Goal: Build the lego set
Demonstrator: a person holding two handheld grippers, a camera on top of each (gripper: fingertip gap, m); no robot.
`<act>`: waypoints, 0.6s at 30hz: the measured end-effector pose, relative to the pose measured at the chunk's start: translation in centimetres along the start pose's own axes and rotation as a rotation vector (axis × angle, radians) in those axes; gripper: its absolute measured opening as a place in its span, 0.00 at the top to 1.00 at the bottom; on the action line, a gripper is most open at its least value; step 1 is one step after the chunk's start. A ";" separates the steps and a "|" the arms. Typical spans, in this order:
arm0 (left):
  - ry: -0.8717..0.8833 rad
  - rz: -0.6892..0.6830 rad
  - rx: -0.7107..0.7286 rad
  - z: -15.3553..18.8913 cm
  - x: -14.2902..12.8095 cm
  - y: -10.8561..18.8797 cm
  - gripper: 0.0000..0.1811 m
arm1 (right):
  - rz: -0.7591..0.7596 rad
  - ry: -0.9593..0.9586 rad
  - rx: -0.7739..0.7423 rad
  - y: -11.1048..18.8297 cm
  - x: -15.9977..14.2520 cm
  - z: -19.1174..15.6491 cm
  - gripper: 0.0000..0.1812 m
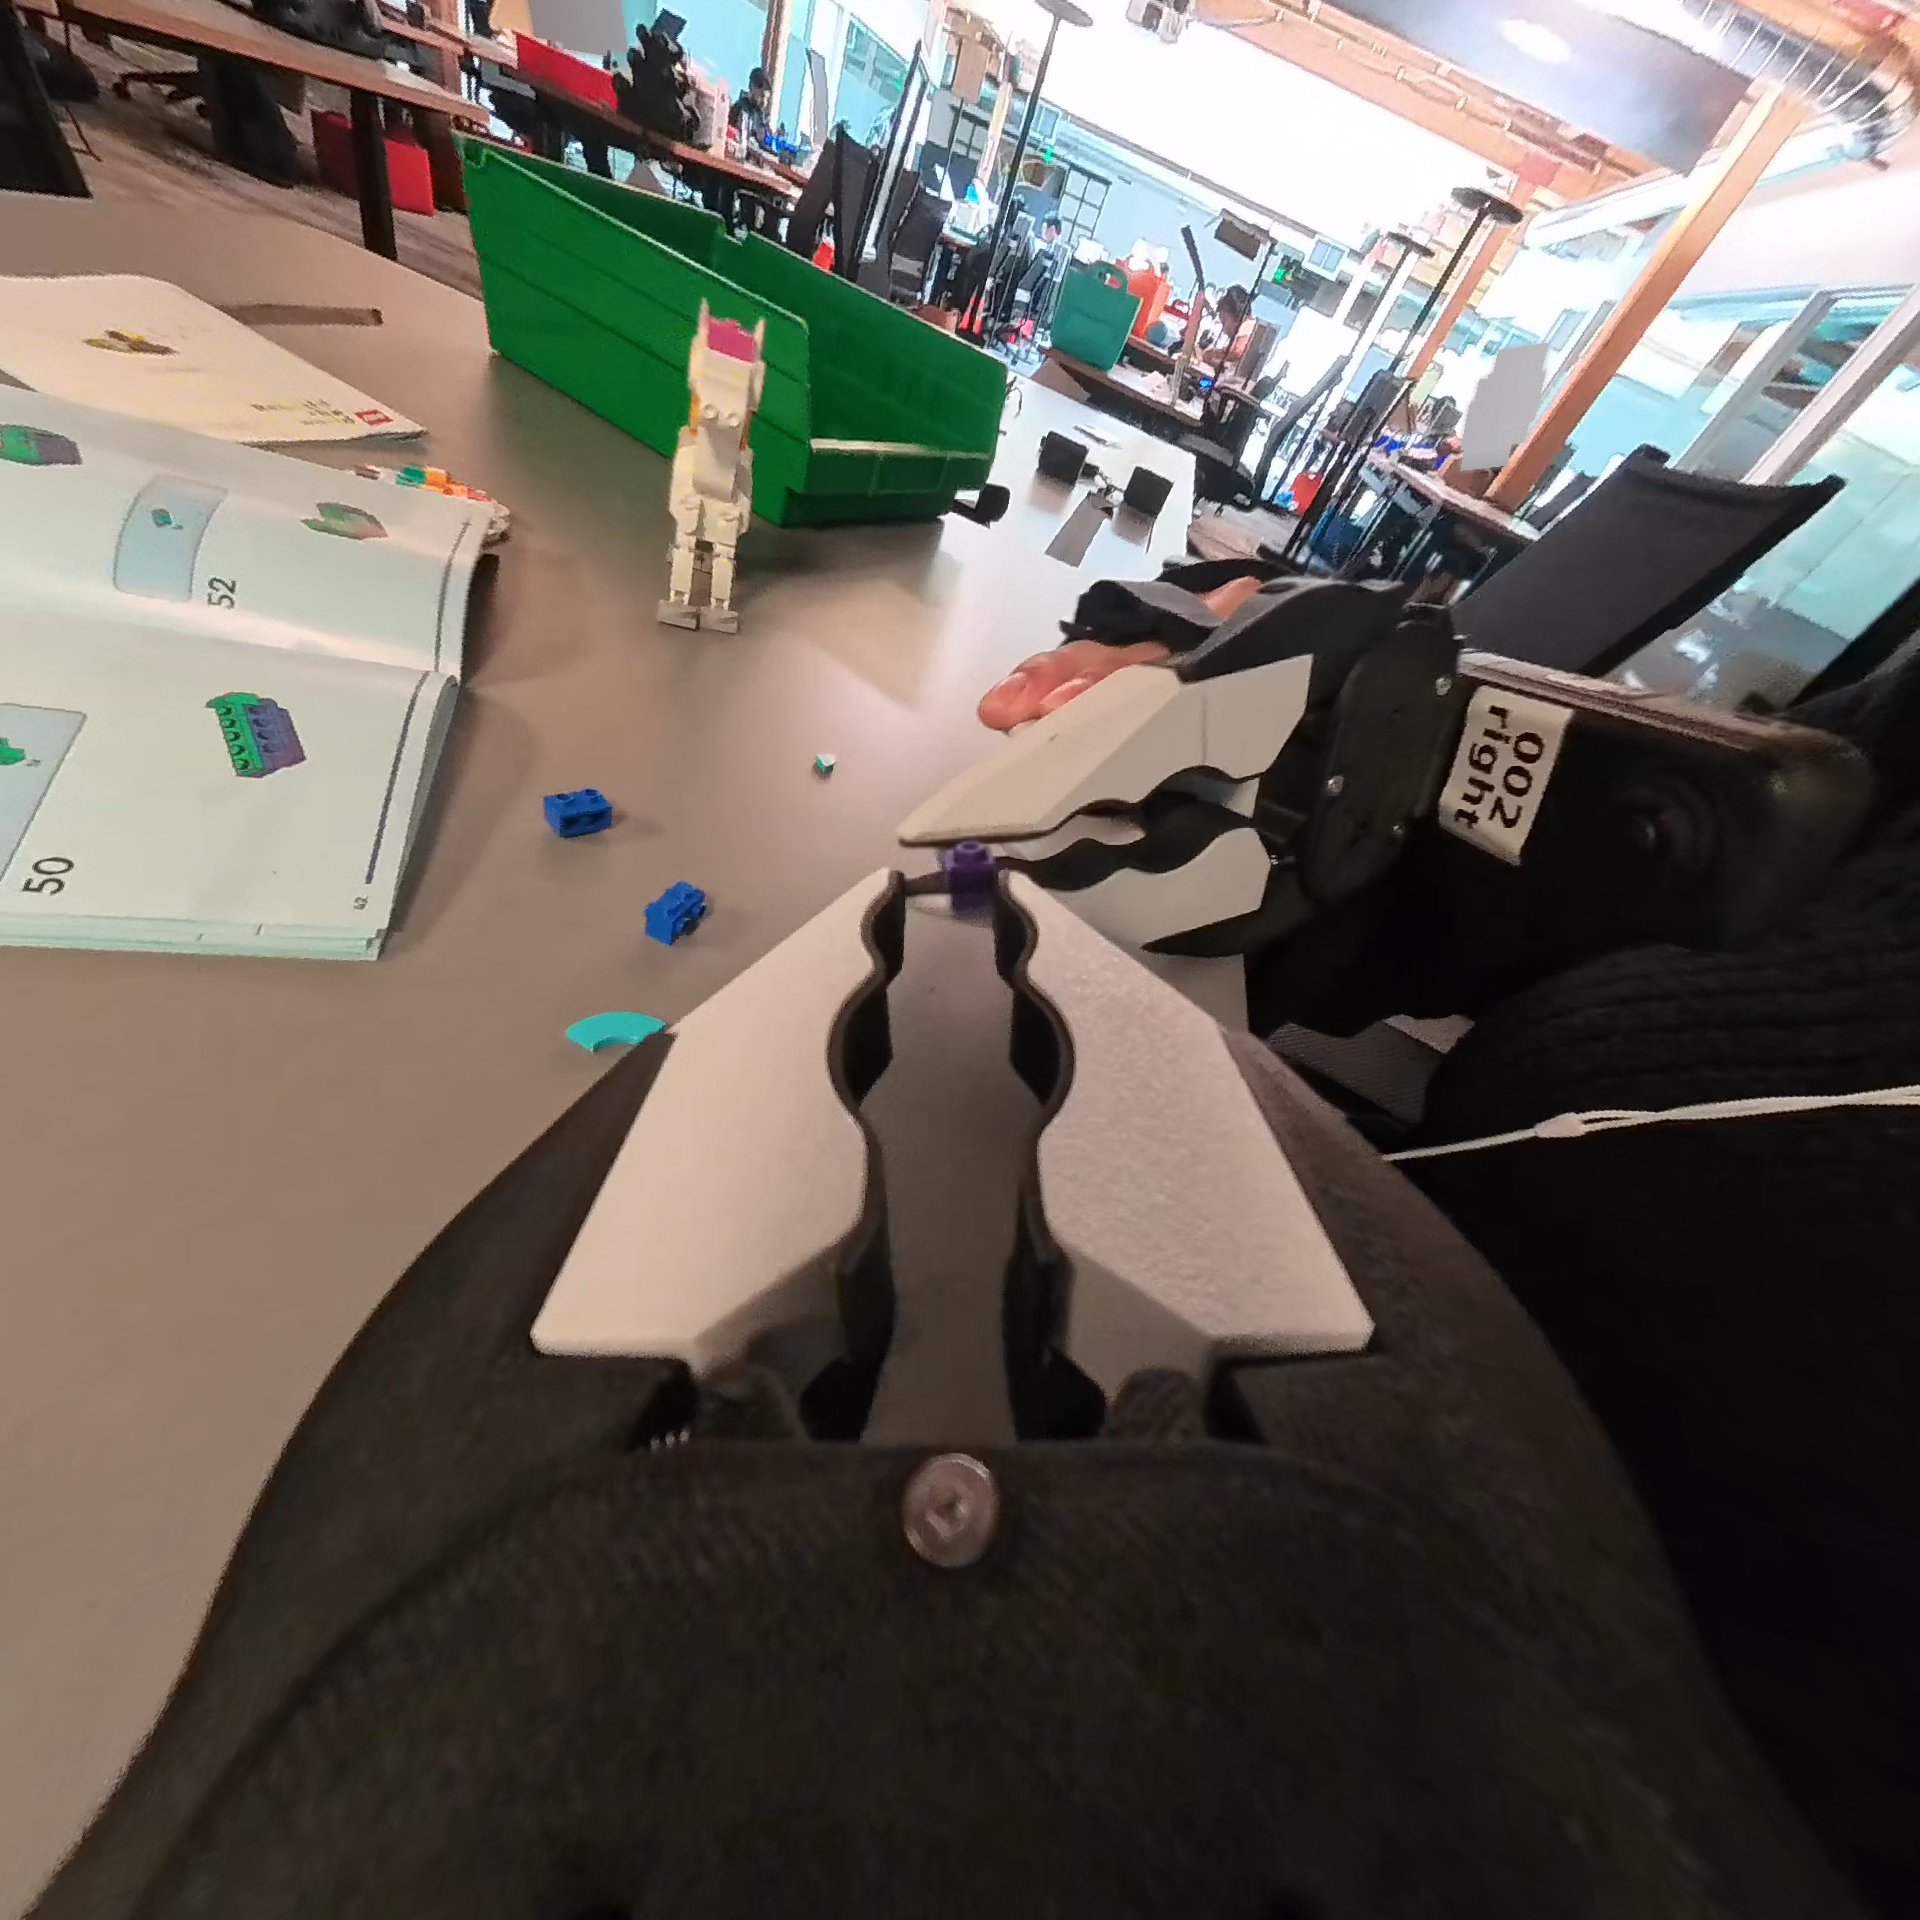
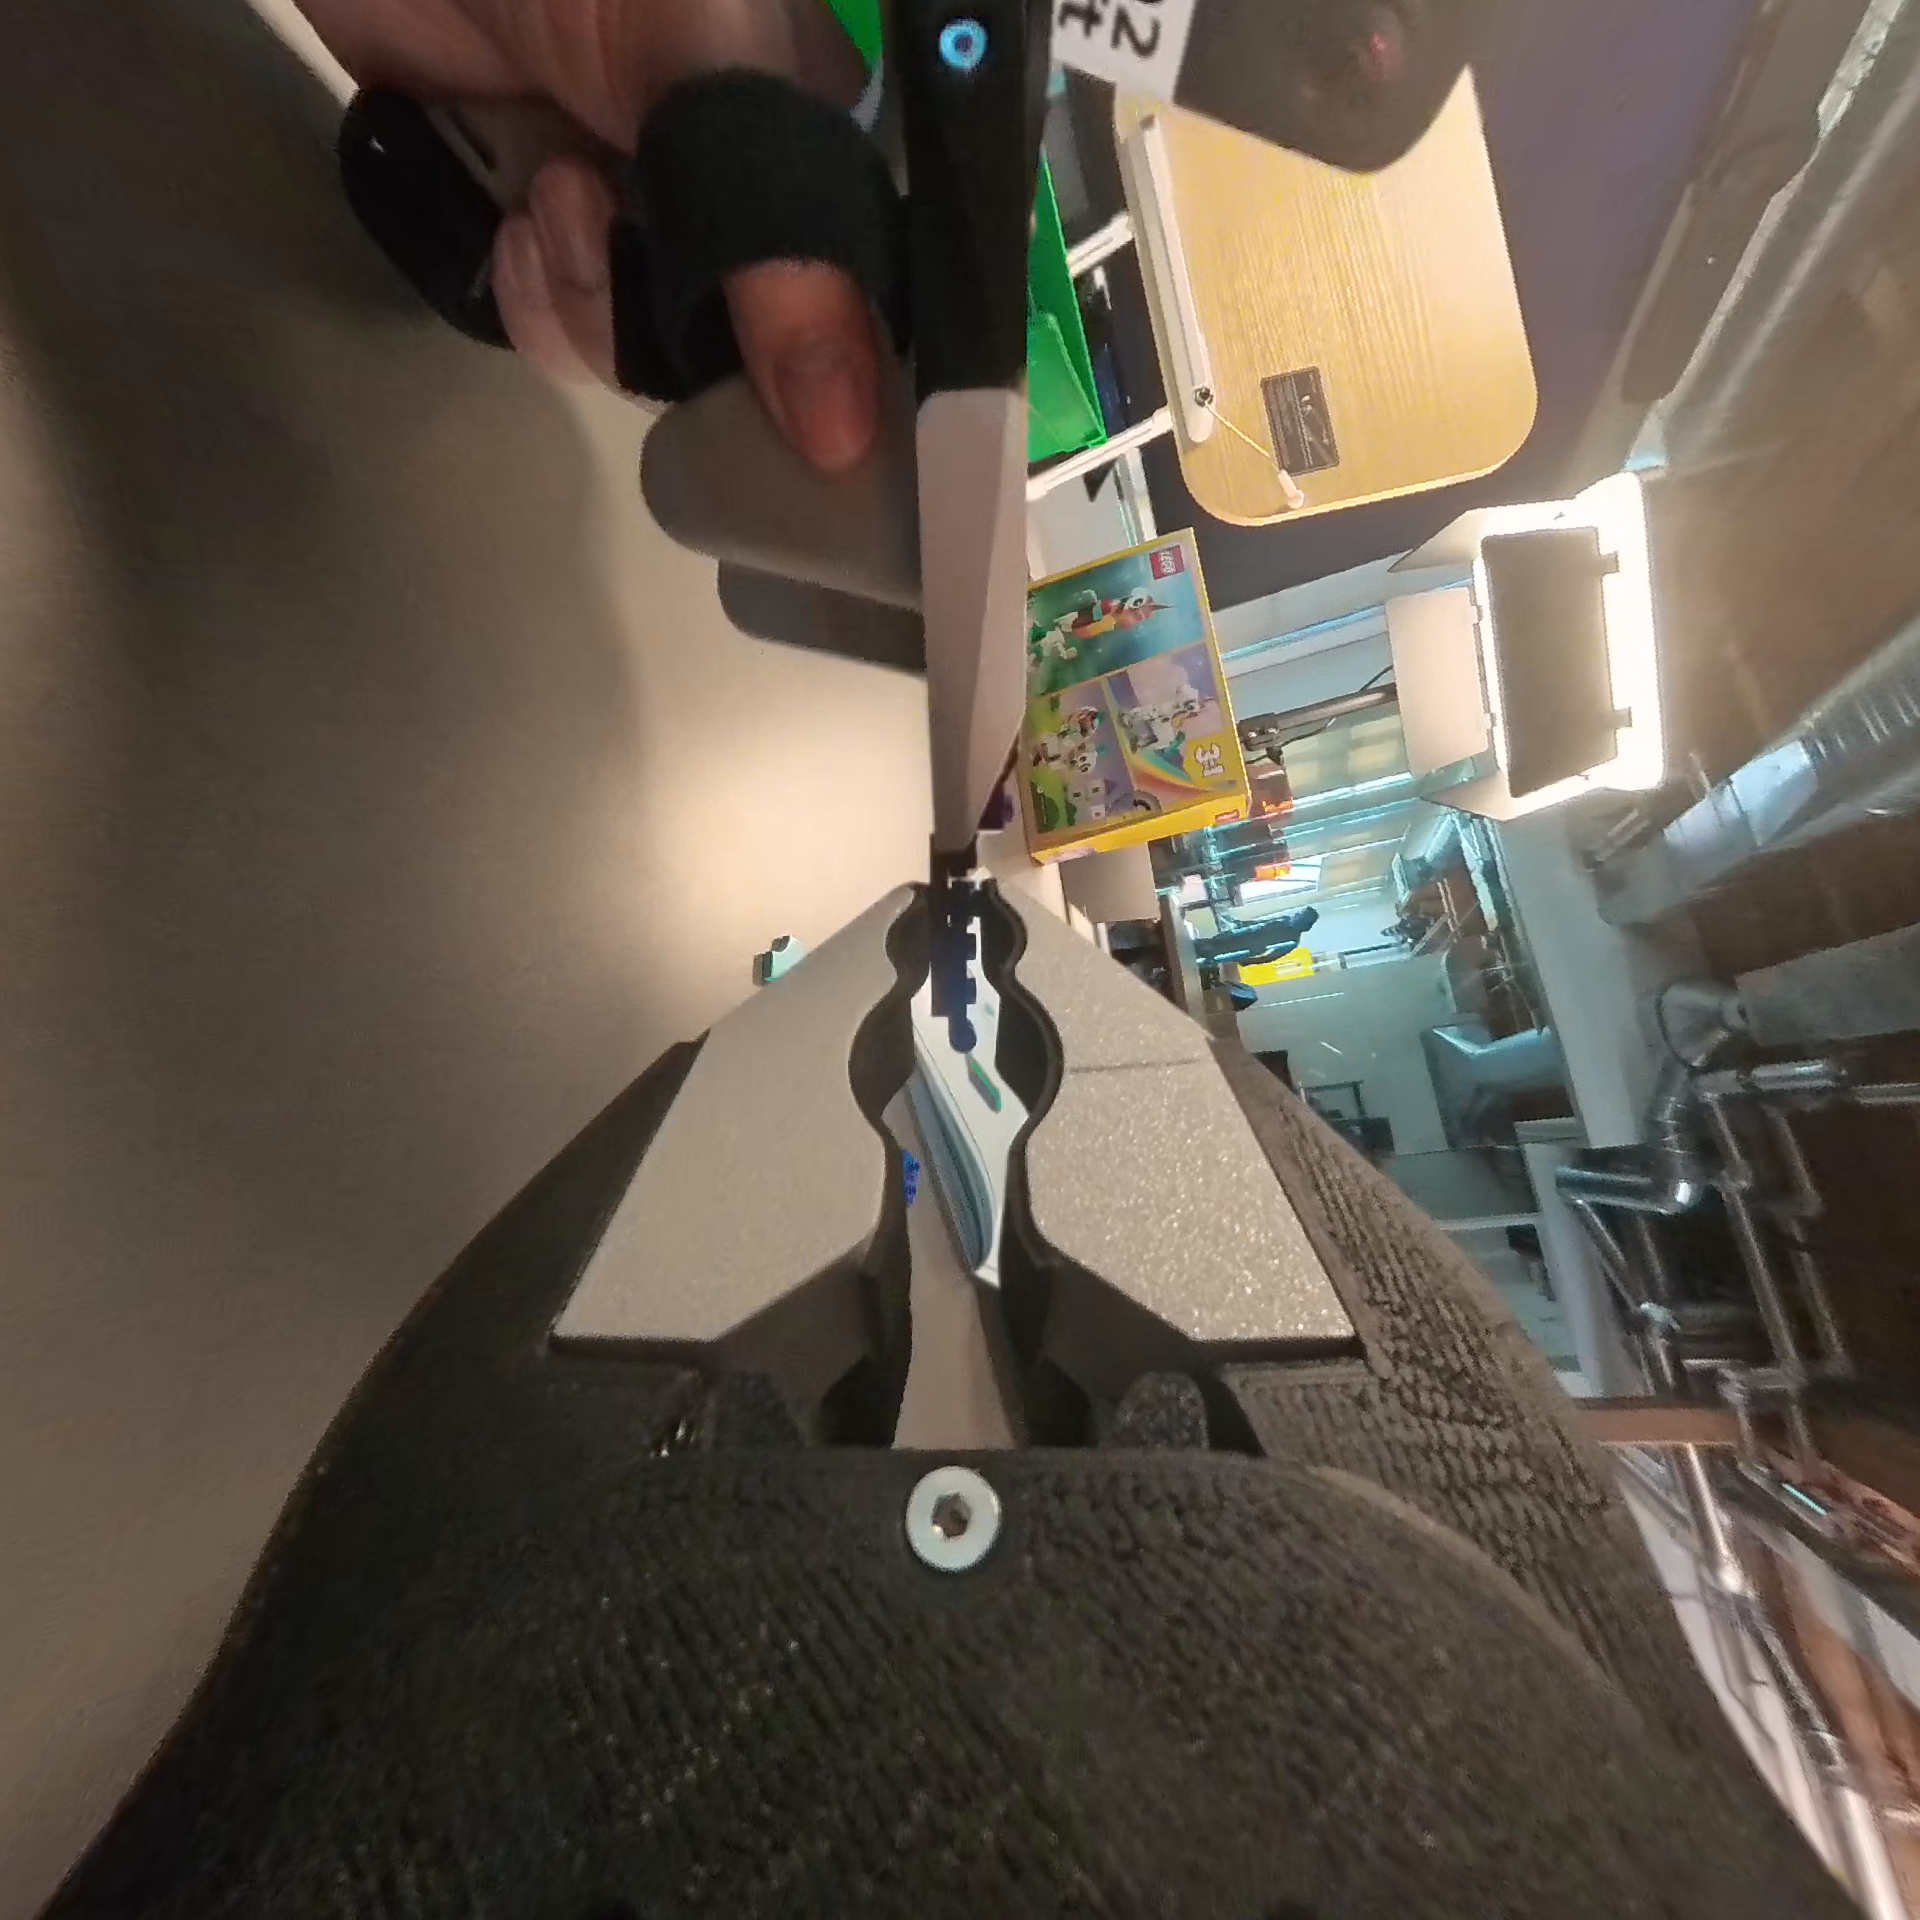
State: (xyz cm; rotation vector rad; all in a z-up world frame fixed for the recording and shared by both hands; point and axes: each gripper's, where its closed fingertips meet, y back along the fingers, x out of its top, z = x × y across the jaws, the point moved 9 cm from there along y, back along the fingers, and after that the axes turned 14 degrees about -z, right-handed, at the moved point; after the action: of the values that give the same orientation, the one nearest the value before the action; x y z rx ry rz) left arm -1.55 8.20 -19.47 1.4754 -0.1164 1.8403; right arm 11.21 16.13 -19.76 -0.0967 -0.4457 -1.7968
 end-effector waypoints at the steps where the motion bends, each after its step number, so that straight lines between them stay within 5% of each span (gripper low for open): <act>1: 0.006 0.003 -0.007 -0.1 0.0 0.1 0.91 | 0.002 -0.007 0.002 0.0 -0.1 0.0 0.96; 12: -0.065 -0.060 0.059 0.5 0.0 -0.8 0.96 | -0.011 -0.007 0.018 -0.1 0.1 -0.1 0.96; 18: -0.132 -0.085 0.119 0.9 0.1 -1.0 0.96 | -0.052 0.156 -0.024 0.0 0.2 -0.4 0.97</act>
State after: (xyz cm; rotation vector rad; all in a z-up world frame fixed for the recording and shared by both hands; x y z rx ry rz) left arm -0.22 8.51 -19.52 1.6583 -0.0075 1.7069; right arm 11.21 15.76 -20.10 0.0385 -0.3176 -1.8456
